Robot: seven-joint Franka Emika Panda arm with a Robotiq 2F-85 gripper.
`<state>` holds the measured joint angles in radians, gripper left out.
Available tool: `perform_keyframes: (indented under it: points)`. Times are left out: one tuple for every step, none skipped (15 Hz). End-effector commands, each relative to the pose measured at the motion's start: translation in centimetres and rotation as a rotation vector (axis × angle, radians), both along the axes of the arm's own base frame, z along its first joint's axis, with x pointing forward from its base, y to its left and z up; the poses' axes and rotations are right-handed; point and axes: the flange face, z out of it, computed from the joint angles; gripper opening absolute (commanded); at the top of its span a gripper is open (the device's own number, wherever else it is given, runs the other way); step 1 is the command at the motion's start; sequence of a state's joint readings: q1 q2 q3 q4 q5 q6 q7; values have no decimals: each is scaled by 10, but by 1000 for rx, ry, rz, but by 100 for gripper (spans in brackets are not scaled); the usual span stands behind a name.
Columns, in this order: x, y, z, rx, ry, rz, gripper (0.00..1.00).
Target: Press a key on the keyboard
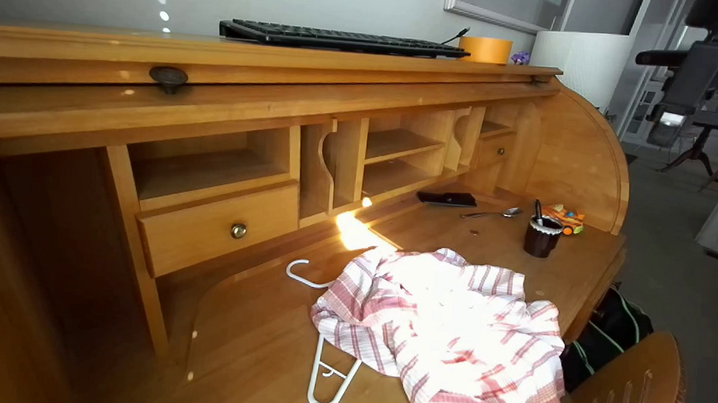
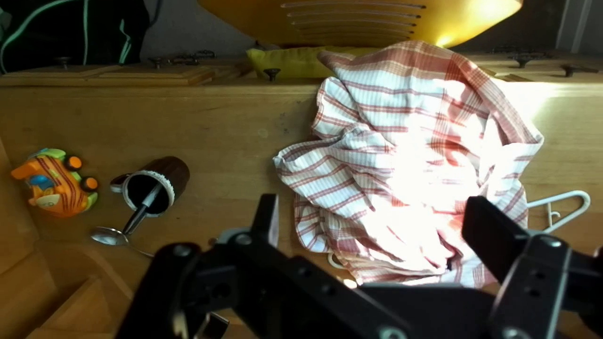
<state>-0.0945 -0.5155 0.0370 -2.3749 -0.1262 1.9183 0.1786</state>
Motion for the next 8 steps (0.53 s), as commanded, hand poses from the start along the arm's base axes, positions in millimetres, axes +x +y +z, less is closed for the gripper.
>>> perform_keyframes:
  points:
    - [40, 5, 25, 30, -46, -46, 100]
    - [50, 5, 34, 31, -62, -53, 100]
    - [58, 6, 45, 31, -81, -63, 100]
    - [65, 6, 56, 32, -108, -76, 100]
    - [71, 5, 70, 38, -160, -109, 100]
    - [76, 5, 82, 51, -214, -133, 100]
    - [79, 6, 95, 72, -268, -148, 100]
    - [81, 7, 109, 93, -324, -165, 100]
